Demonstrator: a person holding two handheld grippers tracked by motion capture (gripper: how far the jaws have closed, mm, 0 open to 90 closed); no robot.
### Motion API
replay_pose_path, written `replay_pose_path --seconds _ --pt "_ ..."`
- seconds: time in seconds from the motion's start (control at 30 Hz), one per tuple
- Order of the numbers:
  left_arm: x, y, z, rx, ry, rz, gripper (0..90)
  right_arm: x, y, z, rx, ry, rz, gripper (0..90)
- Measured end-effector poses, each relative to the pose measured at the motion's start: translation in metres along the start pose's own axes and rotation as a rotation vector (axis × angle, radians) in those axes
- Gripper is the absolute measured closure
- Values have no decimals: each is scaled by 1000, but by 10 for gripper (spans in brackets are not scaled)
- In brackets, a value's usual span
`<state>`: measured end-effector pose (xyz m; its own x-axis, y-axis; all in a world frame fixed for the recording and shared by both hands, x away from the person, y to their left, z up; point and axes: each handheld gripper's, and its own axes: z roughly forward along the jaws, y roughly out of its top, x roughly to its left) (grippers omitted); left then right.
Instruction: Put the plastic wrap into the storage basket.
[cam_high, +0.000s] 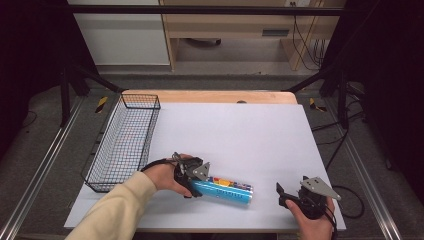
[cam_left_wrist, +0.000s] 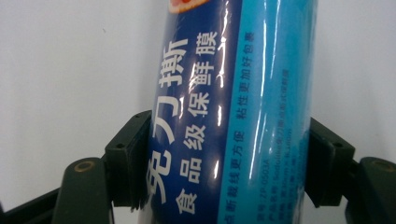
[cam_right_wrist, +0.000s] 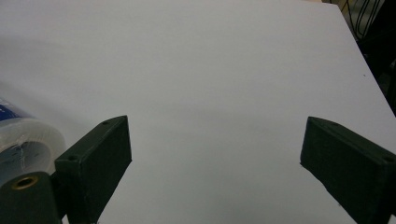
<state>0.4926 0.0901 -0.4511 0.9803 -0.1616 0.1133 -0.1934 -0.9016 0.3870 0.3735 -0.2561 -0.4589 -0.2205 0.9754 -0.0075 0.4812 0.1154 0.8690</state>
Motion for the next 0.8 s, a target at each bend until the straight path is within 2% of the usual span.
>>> replay_pose_path --seconds 0.33,0.8 --pt "-6 6 -1 44 34 4 293 -2 1 -1 -8 4 9 100" --pt "-7 7 -1 49 26 -16 295 -4 2 -3 -22 16 23 106"
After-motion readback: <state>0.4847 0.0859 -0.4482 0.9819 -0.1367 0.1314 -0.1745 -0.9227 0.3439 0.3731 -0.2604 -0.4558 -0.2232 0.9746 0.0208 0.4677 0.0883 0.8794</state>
